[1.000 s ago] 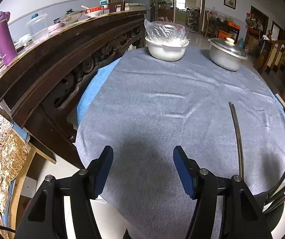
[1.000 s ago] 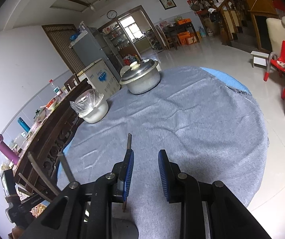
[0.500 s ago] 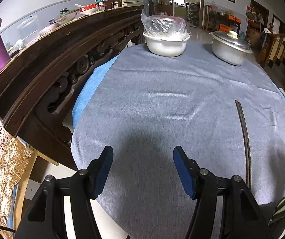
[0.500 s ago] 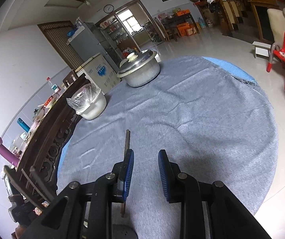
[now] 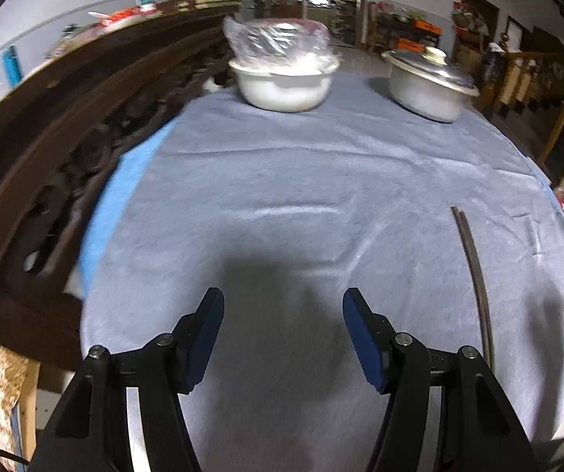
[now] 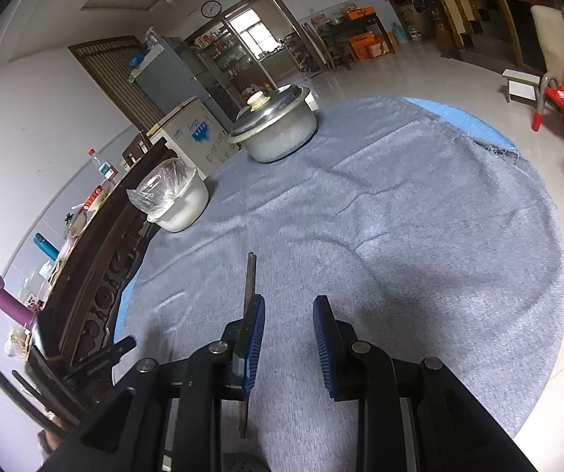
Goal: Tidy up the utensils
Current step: 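Move both tools back down to the last chopsticks on the tablecloth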
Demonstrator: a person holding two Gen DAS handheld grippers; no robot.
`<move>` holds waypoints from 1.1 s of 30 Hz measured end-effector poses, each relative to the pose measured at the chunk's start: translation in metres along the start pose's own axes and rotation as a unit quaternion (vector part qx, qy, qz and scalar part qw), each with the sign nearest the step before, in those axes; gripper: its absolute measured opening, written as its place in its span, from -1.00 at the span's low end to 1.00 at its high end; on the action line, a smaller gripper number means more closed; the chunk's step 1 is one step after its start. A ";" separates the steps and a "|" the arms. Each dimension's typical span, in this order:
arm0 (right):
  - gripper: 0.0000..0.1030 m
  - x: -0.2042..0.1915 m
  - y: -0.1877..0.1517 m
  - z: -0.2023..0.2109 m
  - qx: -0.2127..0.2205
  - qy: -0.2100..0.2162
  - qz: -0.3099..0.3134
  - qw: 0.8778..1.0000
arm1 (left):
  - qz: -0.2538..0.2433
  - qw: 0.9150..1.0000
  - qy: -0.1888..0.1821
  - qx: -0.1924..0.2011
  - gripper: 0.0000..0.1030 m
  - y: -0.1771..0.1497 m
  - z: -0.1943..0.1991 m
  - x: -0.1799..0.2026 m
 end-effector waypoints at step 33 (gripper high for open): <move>-0.47 0.036 0.000 -0.029 -0.027 -0.013 -0.041 0.999 | -0.124 0.978 -0.130 -0.106 0.35 -0.017 -0.095 0.148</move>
Point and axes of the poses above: each gripper's, at about its wrist camera, not at the fingertips, and z roughly against the way its jaws point, x to its right, y to its top, the point moved 9 cm from there along -z, roughly the way its jaws point, and after that the axes turned 12 degrees about -y, right-handed, at the moved point
